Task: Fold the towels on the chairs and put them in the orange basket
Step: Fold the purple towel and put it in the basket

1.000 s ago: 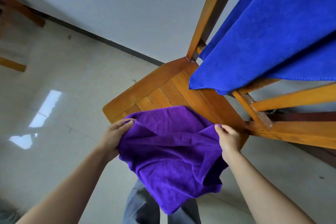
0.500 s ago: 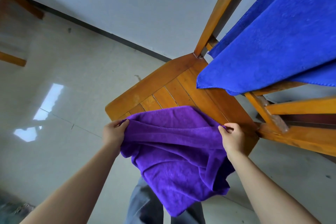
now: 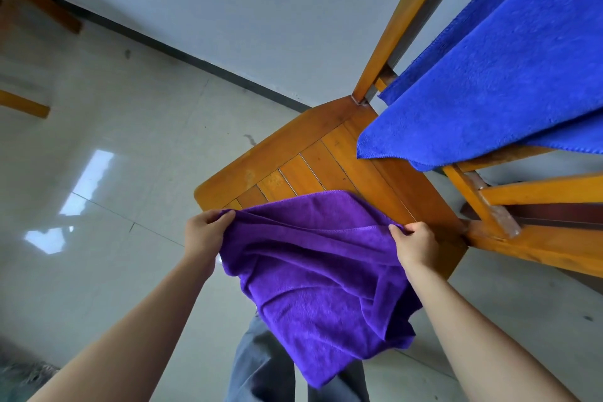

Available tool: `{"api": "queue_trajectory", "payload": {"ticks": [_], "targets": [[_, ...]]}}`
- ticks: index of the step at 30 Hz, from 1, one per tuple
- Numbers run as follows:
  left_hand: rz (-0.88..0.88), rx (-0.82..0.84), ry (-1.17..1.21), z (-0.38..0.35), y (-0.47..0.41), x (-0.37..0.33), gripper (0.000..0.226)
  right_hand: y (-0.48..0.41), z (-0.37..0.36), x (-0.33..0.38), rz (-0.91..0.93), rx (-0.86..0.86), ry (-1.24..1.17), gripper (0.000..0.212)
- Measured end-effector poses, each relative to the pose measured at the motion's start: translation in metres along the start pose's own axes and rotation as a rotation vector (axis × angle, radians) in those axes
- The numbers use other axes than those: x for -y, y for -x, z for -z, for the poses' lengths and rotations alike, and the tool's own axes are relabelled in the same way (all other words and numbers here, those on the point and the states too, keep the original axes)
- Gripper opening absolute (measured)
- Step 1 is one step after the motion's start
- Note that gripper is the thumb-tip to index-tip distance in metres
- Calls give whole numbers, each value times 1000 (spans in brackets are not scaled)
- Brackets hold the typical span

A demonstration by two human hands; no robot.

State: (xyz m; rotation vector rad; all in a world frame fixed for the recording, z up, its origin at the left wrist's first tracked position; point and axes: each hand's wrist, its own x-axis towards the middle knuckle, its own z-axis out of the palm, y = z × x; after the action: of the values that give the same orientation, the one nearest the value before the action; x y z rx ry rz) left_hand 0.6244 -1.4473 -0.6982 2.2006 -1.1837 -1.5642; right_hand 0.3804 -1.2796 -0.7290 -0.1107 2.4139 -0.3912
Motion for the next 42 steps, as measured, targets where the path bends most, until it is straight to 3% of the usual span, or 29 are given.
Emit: {"api": "queue_trajectory", "payload": {"ticks": [7, 13, 16, 22, 27, 31, 34, 38, 42], "targets": [[-65, -16, -58, 8, 3, 3, 6, 1, 4, 0, 45, -4, -58, 29], [-181, 13, -107, 32, 22, -6, 7, 15, 47, 10, 103, -63, -427, 20], [-300, 50, -85, 57, 45, -23, 15, 31, 90, 26, 255, -9, -605, 6], [-593, 64, 85, 135, 110, -98, 47, 86, 183, 78, 561, 172, -807, 43], [-732, 22, 248, 181, 128, -140, 46, 119, 207, 123, 604, 251, -823, 31], [-734, 15, 321, 202, 130, -142, 48, 133, 205, 145, 661, 248, -809, 67], [-710, -3, 371, 209, 125, -132, 52, 134, 196, 157, 676, 247, -800, 51], [-672, 58, 423, 210, 116, -115, 56, 132, 185, 162, 727, 239, -781, 67], [-630, 111, 553, 212, 113, -112, 54, 129, 179, 172, 734, 210, -780, 52]]}}
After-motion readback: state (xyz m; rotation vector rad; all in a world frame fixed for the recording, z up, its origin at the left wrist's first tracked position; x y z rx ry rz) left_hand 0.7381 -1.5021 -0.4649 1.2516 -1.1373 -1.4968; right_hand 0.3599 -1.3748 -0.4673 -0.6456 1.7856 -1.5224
